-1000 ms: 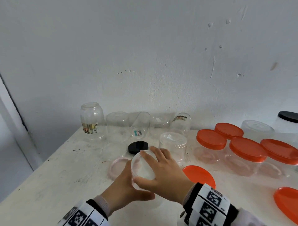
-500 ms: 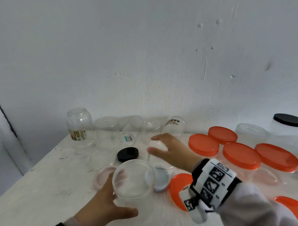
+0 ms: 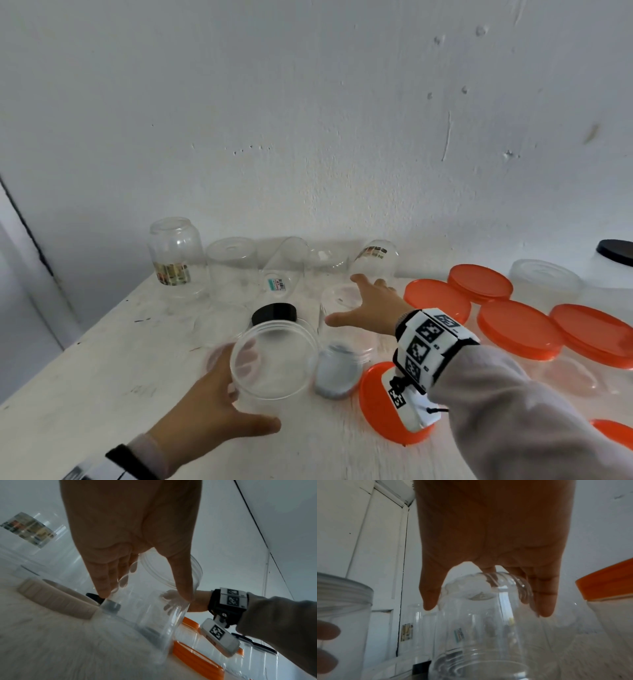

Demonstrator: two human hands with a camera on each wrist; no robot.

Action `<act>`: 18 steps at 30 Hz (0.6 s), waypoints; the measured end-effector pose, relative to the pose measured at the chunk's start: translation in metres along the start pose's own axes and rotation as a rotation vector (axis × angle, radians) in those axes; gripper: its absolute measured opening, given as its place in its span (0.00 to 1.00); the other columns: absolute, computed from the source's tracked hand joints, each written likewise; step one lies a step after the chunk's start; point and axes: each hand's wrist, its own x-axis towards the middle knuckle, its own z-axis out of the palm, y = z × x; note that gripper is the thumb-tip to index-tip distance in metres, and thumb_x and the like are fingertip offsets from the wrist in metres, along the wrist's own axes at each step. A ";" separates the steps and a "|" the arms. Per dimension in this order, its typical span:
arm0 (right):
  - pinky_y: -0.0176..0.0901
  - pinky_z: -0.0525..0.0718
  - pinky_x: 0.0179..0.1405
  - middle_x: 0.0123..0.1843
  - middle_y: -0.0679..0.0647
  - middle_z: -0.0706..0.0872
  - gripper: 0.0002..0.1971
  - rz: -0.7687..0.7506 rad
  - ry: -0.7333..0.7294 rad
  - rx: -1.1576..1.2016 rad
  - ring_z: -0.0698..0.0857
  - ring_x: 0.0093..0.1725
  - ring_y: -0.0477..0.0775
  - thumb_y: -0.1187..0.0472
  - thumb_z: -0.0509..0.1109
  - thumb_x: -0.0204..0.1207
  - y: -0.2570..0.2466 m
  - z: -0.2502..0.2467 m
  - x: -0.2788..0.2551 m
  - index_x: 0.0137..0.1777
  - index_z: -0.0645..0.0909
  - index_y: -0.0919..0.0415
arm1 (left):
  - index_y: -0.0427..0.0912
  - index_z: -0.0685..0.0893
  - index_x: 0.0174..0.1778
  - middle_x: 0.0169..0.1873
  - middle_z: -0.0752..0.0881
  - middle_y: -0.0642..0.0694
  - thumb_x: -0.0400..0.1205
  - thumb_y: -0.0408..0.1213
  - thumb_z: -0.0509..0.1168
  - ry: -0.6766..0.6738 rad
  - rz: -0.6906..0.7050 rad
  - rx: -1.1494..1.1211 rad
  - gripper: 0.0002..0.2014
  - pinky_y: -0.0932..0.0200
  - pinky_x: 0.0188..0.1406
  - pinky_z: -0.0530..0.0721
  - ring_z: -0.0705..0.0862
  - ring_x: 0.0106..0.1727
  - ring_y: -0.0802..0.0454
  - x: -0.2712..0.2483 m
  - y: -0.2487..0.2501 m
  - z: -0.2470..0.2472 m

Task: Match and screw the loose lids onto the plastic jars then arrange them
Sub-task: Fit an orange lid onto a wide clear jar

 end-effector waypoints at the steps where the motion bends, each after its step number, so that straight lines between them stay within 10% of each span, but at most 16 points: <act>1: 0.60 0.69 0.72 0.77 0.62 0.63 0.54 -0.007 0.004 0.008 0.64 0.76 0.67 0.31 0.74 0.61 0.002 -0.002 -0.002 0.82 0.52 0.48 | 0.60 0.67 0.71 0.65 0.78 0.58 0.55 0.38 0.87 0.021 -0.003 -0.005 0.50 0.76 0.50 0.79 0.78 0.61 0.72 0.001 0.000 -0.005; 18: 0.50 0.69 0.68 0.70 0.54 0.63 0.58 -0.052 0.098 0.034 0.63 0.73 0.59 0.33 0.80 0.54 0.013 -0.015 -0.035 0.78 0.54 0.52 | 0.48 0.63 0.77 0.69 0.76 0.46 0.35 0.61 0.82 0.513 -0.179 0.057 0.71 0.40 0.69 0.74 0.75 0.68 0.43 0.019 -0.036 -0.130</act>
